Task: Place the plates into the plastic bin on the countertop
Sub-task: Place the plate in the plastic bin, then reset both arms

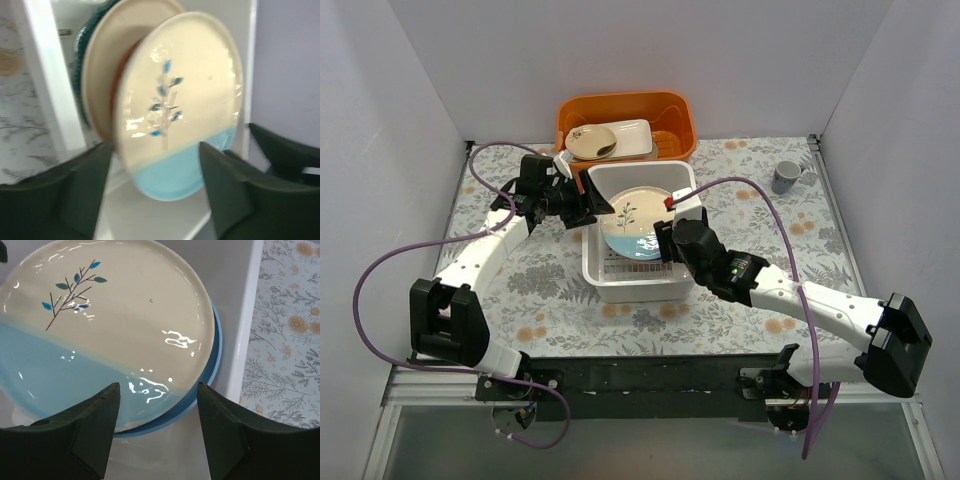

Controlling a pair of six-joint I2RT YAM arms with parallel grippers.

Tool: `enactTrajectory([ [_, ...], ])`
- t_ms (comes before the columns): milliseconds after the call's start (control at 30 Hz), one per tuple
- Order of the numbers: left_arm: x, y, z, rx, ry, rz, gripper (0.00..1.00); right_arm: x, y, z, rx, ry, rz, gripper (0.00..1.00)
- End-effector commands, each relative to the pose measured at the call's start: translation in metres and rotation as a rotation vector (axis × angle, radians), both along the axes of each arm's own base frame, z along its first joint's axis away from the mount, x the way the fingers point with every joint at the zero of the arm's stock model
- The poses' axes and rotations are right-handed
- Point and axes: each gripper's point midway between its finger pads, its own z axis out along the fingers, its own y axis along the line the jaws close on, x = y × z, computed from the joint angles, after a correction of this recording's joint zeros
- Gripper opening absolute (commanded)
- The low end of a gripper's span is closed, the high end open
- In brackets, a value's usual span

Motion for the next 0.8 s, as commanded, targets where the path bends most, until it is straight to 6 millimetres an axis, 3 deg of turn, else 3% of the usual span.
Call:
enactTrajectory([
  [0, 0.003, 0.019, 0.019, 0.104, -0.082, 0.040, 0.82, 0.002, 0.000, -0.001, 0.014, 0.004, -0.010, 0.70],
  [67, 0.002, 0.020, 0.030, 0.110, -0.111, 0.033, 0.96, 0.002, 0.001, 0.000, 0.018, 0.005, -0.009, 0.70],
  [100, 0.001, 0.021, 0.037, 0.108, -0.133, 0.030, 0.98, 0.003, 0.000, -0.001, 0.017, 0.005, -0.011, 0.70],
  [267, 0.000, 0.028, 0.055, 0.152, -0.182, 0.030, 0.98, 0.003, -0.003, 0.006, 0.019, 0.008, -0.026, 0.76],
  [467, 0.004, 0.034, 0.074, 0.164, -0.258, 0.067, 0.98, 0.000, -0.008, 0.013, 0.036, -0.005, -0.025, 0.98],
  [767, 0.002, 0.027, 0.072, 0.118, -0.294, 0.042, 0.98, -0.002, -0.020, 0.023, 0.062, -0.008, -0.044, 0.98],
])
